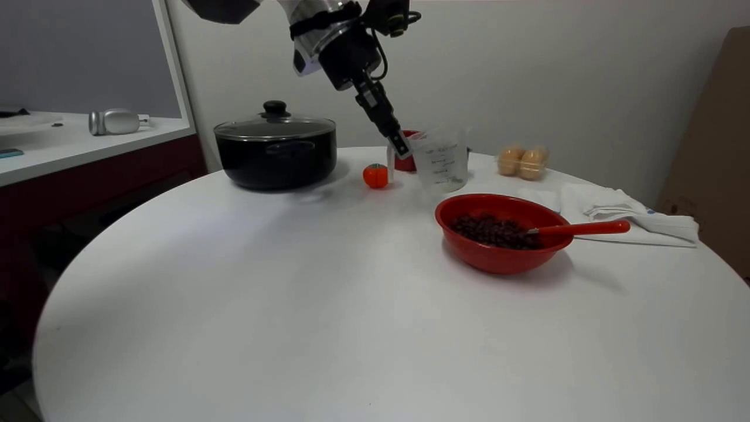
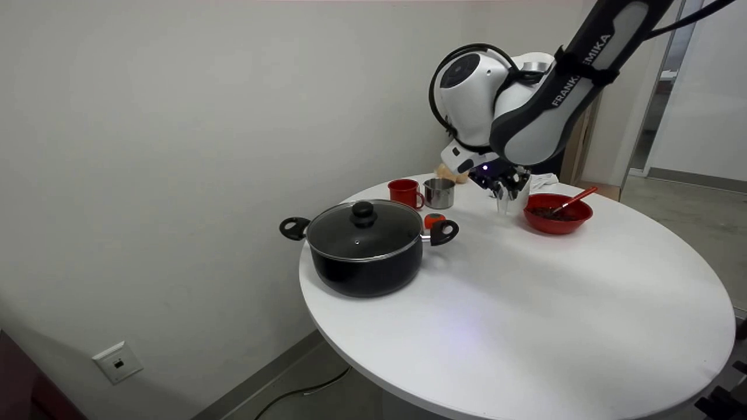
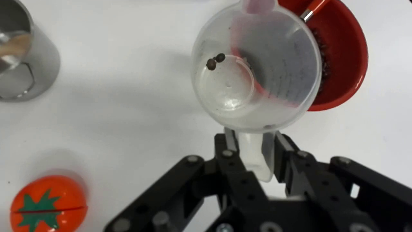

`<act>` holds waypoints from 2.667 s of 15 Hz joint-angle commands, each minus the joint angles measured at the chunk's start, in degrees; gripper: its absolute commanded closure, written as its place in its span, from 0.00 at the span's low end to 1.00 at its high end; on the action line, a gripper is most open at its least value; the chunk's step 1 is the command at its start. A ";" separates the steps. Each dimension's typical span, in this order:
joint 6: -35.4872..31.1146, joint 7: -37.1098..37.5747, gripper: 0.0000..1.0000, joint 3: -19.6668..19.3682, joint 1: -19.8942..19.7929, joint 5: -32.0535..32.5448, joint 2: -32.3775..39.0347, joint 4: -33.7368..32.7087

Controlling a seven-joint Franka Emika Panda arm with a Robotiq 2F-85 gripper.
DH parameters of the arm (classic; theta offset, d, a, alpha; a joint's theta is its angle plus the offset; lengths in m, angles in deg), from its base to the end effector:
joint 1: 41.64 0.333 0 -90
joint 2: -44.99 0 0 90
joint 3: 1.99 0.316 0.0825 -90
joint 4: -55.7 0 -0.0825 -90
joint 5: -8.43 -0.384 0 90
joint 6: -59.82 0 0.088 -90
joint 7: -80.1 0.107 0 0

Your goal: Pour all the beans in the jar into the red bowl

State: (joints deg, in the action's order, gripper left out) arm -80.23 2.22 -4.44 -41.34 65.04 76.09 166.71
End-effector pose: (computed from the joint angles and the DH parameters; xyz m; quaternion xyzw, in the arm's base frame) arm 0.6190 -0.0234 0.1991 0.4635 0.8307 -0.2122 0.2236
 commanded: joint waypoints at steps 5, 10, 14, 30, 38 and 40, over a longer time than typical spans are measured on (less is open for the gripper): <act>1.56 -17.35 0.93 5.79 -4.73 -8.97 -3.50 5.82; 3.50 -26.43 0.93 6.60 -4.79 -13.21 -3.41 6.50; 5.40 -32.49 0.40 6.42 -4.27 -14.57 -2.91 6.73; 25.86 -66.54 0.00 7.56 -6.31 -43.11 -19.41 1.56; 33.71 -72.58 0.00 5.37 -5.04 -42.83 -22.38 -1.15; 33.76 -72.63 0.00 5.39 -4.96 -42.83 -22.26 -1.14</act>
